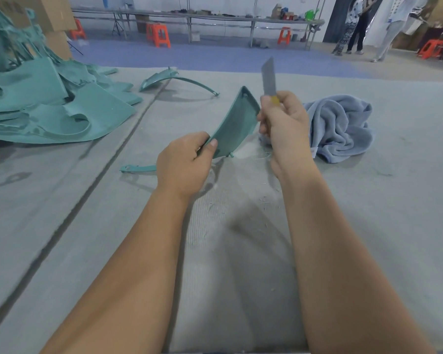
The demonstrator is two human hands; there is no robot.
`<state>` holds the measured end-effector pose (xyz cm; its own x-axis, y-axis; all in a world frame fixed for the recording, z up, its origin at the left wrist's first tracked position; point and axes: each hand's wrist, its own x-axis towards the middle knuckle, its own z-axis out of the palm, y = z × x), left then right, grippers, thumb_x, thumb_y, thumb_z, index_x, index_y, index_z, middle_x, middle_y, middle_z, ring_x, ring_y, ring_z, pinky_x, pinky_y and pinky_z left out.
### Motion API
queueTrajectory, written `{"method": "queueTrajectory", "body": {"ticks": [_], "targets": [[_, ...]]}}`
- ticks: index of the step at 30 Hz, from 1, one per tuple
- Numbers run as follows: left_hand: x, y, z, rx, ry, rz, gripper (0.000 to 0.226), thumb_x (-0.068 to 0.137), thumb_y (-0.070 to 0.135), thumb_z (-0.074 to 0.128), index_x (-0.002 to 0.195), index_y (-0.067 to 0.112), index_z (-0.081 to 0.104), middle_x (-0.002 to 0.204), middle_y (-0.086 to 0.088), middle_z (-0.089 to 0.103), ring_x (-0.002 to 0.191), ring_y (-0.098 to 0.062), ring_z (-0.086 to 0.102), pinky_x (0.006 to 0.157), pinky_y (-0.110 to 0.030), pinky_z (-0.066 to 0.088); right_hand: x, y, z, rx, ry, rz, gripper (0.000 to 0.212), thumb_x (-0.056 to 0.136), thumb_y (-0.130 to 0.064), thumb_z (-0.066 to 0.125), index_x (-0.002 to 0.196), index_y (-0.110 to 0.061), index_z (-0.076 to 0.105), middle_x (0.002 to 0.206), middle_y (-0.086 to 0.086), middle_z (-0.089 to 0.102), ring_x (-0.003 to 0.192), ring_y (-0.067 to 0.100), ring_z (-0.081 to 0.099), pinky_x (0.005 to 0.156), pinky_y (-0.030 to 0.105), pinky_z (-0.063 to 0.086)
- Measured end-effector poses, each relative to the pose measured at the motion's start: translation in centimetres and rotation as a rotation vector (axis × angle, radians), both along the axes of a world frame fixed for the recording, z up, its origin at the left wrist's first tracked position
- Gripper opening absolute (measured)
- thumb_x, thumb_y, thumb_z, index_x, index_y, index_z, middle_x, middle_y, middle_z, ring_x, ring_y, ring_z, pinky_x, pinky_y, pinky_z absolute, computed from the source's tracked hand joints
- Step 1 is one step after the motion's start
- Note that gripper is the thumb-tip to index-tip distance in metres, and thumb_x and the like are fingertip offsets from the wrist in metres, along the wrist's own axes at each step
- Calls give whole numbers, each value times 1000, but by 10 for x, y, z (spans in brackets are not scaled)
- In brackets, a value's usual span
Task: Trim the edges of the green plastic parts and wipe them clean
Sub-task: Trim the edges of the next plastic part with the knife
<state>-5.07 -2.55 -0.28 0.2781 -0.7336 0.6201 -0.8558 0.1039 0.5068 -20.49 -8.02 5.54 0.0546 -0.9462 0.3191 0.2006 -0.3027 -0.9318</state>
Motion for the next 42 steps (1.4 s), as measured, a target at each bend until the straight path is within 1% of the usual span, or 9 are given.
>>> {"method": "queueTrajectory", "body": {"ticks": [3,6,10,13,16,20,23,29,42], "targets": [[0,1,1,2,6,-2,37,87,43,41,62,16,40,53,2,39,56,-17,39,48,-31,23,-3,2,3,-66,35,-58,14,96,-9,51,93,-22,53,69,0,68,53,11,56,50,19,42],[0,0,0,5,0,15,41,86,47,43,65,12,44,55,1,41,59,-21,42,49,-33,25,1,4,9,-51,105,-71,10,96,-17,50,89,-23,55,62,1,61,48,10,44,50,24,35],[1,-1,1,8,-5,13,51,89,56,41,64,12,46,55,1,43,58,-19,43,50,-33,28,5,4,15,59,115,-32,44,104,-41,33,80,-21,64,61,-9,42,52,4,36,57,24,27],[2,-2,0,8,4,12,54,90,58,41,64,11,46,54,1,42,56,-18,41,49,-33,26,6,7,13,-98,237,-146,30,103,-32,38,86,-24,60,71,-16,47,63,-4,46,63,16,38],[2,-1,0,5,14,9,53,90,56,43,61,12,42,53,1,40,54,-16,39,48,-32,23,5,6,9,-185,262,-183,21,98,-22,50,78,-29,53,71,-12,52,66,12,49,66,29,42],[1,-1,0,4,7,10,52,92,53,46,61,12,41,53,2,39,54,-16,38,48,-32,22,3,3,4,-211,315,-232,23,94,-22,54,74,-33,54,70,-6,62,68,16,55,71,40,48],[1,-1,-1,3,5,4,52,94,52,47,63,10,45,54,1,41,56,-18,39,49,-32,25,2,2,3,-227,319,-243,23,93,-22,56,73,-34,55,71,-7,60,75,17,58,78,43,51],[1,-1,0,0,8,-4,52,93,53,44,63,10,46,53,1,40,56,-19,40,49,-32,25,2,2,4,-247,347,-245,24,92,-21,56,71,-33,56,68,-7,59,72,20,56,75,48,52],[2,-1,0,5,22,-6,54,91,54,43,62,9,41,51,-1,37,55,-20,37,49,-33,23,0,5,1,-232,340,-169,25,93,-16,56,72,-29,59,63,-5,53,62,15,47,62,29,40]]}}
